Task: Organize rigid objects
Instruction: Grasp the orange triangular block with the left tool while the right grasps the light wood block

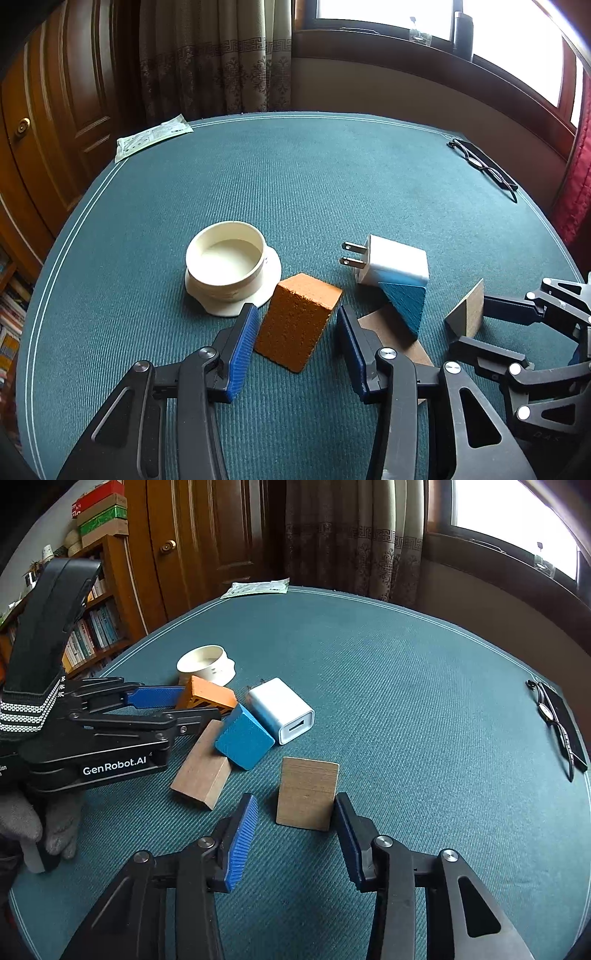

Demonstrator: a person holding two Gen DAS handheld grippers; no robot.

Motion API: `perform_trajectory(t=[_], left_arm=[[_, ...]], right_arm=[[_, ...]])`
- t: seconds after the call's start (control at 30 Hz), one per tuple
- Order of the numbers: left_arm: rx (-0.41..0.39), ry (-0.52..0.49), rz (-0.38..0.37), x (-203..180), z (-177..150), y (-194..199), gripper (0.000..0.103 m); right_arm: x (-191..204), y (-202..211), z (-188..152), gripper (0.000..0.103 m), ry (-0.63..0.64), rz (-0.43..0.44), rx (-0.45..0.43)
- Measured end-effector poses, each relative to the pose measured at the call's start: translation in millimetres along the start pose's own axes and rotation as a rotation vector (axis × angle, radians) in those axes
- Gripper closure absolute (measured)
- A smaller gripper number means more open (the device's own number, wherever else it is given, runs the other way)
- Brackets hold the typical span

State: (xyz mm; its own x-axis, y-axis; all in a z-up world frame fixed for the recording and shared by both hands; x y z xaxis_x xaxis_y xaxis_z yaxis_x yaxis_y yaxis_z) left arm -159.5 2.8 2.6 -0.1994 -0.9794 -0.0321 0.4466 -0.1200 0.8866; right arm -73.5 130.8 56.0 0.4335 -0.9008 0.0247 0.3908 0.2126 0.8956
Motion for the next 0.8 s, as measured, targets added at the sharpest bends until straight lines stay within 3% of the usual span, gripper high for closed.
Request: perform_trajectory(t=[0.23, 0.4, 0.8], left_arm=[[0.002, 0.005, 0.014, -2.8, 3.0, -1.2, 0.057], [-0.001, 0.014, 0.005, -2.7, 4.8, -0.8, 0.062], [-0.021, 0.028, -0.010, -5.0, -3.3, 6.3, 0.068]], right_arm=[[2.3, -5.9, 10.3, 0.064, -0.048, -0.070, -0.006], [0.8, -3.9, 8.3, 0.072, -0.097, -0.097, -0.012], [-4.4, 2.3, -3.2, 0.072, -0.164, -0.136, -0.014]])
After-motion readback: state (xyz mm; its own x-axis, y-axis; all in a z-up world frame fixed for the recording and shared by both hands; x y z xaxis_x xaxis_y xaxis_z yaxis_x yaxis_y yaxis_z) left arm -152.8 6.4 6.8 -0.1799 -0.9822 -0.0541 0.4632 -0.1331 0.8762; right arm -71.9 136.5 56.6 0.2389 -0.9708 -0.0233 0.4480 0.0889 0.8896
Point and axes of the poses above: each gripper's, at about its wrist camera, not at the fingertips, and y roughly against the way its jaws point, x to its left, z to its top, the point moved 1 cm from there along -y, roughly the way its jaws point, and after that the axes turned 14 degrees about x, right-handed, at the moved point
